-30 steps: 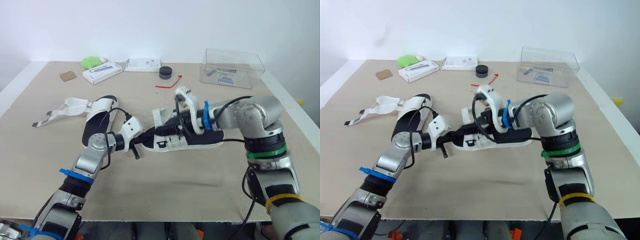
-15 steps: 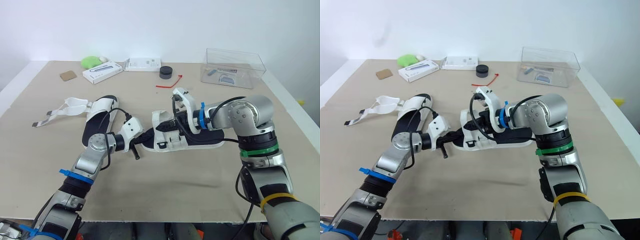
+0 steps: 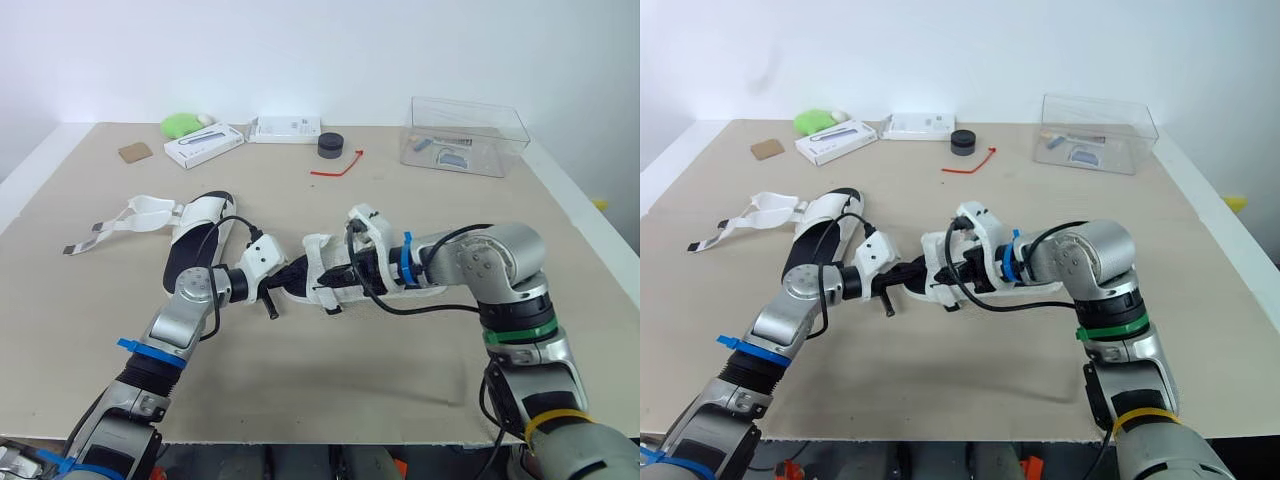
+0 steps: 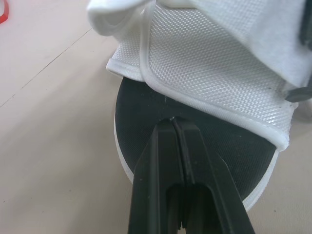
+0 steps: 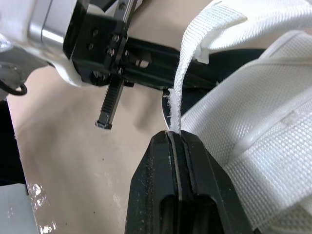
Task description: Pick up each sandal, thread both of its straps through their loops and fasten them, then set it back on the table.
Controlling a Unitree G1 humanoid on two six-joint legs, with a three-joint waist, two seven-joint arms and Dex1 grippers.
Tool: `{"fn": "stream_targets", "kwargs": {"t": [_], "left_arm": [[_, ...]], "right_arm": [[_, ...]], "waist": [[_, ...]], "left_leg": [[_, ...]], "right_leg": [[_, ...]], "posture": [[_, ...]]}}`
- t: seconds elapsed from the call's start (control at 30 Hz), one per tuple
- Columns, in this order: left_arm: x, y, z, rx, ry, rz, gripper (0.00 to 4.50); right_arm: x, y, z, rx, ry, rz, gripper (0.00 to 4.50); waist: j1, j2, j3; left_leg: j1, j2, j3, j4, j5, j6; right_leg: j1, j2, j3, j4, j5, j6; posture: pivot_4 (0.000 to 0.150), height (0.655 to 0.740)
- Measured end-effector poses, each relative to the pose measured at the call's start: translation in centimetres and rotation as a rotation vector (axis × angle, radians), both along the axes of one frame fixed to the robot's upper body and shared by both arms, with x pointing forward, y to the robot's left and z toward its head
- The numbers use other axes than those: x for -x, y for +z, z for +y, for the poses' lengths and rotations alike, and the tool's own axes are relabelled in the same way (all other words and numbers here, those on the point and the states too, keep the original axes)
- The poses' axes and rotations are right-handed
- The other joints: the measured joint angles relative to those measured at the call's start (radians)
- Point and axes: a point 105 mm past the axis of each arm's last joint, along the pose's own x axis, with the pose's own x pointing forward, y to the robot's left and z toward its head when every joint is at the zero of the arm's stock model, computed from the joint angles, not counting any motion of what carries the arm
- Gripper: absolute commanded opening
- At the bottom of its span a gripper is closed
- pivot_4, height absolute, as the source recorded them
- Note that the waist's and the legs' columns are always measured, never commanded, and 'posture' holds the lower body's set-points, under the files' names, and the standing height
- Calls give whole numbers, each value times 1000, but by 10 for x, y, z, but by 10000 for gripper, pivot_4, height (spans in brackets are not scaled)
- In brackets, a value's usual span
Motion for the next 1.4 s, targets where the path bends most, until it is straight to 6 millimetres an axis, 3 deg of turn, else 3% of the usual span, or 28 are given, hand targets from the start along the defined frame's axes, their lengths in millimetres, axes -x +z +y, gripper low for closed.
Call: {"fn": "stream_targets", "kwargs": {"t": [0.07, 0.23, 0.3, 0.43, 0.53, 0.6, 0.67, 0.77, 0.93, 1.03, 1.13, 1.17, 1.27, 1.37, 1.4], "left_arm": [[0, 0, 0, 0, -2, 0, 0], [0, 1, -1, -1, -4, -2, 0], [0, 1, -2, -2, -7, -3, 0], [1, 1, -1, -6, -13, 0, 0], [0, 1, -1, -8, -13, 2, 0], [-1, 1, -1, -8, -11, 4, 0], [-1, 1, -1, -7, -9, 9, 0], [-2, 1, -3, -2, -10, 14, 0], [-2, 1, -2, 1, -6, 18, 0], [-3, 1, 0, 5, 1, 19, 0], [-2, 1, -3, 12, -3, 22, 0], [-2, 1, -3, 12, -3, 22, 0], [-1, 1, -5, 16, -11, 24, 0], [1, 1, -5, 17, -14, 22, 0], [1, 1, -5, 17, -14, 22, 0]], "right_arm": [[5, 1, 1, 2, 21, -35, 13505], [14, 10, -1, 2, 82, -86, 38961], [19, 22, -11, -36, 104, -90, 44631], [39, 39, -28, -86, 158, -93, 44631], [56, 7, -25, -65, 179, -12, 44631], [55, -17, -22, -43, 119, 5, 44631], [48, -27, -20, -17, 68, -19, 44631], [35, -28, -24, 0, -4, -76, 44631], [32, -32, -18, -24, -27, -69, 44631], [31, -33, -12, -36, -47, -70, 38174], [29, -33, -7, -54, -61, -79, 25740], [29, -33, -6, -55, -62, -79, 23687], [27, -35, -3, -63, -89, -73, 8030], [30, -42, -6, -60, -103, -49, 1359], [32, -46, -8, -54, -106, -33, 1359]], "waist": [[0, 0, 0], [1, 0, 0], [2, 0, 0], [2, -1, 0], [2, -2, -1], [2, -2, -1], [2, -1, -1], [2, -1, -1], [2, -1, -1], [2, -1, -1], [3, -1, -1], [3, -1, -1], [3, -1, -1], [3, -1, -2], [3, -1, -2]], "left_leg": [[0, 0, 0, 0, 0, 0], [0, 0, 0, 0, 0, 0], [-1, -1, 0, 0, 0, 0], [0, 0, -1, 0, -1, 2], [0, 0, -3, 0, -1, 2], [0, 0, -2, 0, -1, 1], [0, 0, -2, 0, 0, 0], [0, -1, -2, 1, 0, 0], [0, -1, -2, 1, 0, 0], [1, 0, -2, 1, 1, 0], [1, 0, -3, 1, 2, 0], [1, 0, -3, 1, 2, 0], [-1, -1, -2, 1, 1, 0], [-1, -2, -2, 1, 0, 1], [-1, -2, -2, 1, 0, 1]], "right_leg": [[0, 0, 0, 0, 0, 0], [0, 0, 0, 0, 0, 0], [0, 0, 0, 0, 0, 1], [1, 0, -1, -1, -2, 0], [1, 0, -2, -1, -2, -1], [1, 0, -2, 0, -3, 0], [1, 0, -1, 0, -3, 3], [1, 0, -1, 0, -5, 7], [2, 0, -1, 0, -4, 6], [2, 1, -1, 0, -3, 5], [2, 1, -2, 0, -3, 5], [2, 1, -2, 0, -3, 5], [1, -1, -2, 0, -1, 1], [2, -2, -2, -1, -1, 2], [1, -2, -2, -1, -2, 2]], "posture": [[1500, 7400], [1500, 7400], [1500, 7400], [1500, 7400], [1500, 7400], [1500, 7400], [1500, 7400], [1500, 7400], [1500, 7400], [1500, 7400], [1500, 7400], [1500, 7400], [1500, 7400], [1500, 7400], [1500, 7400]]}}
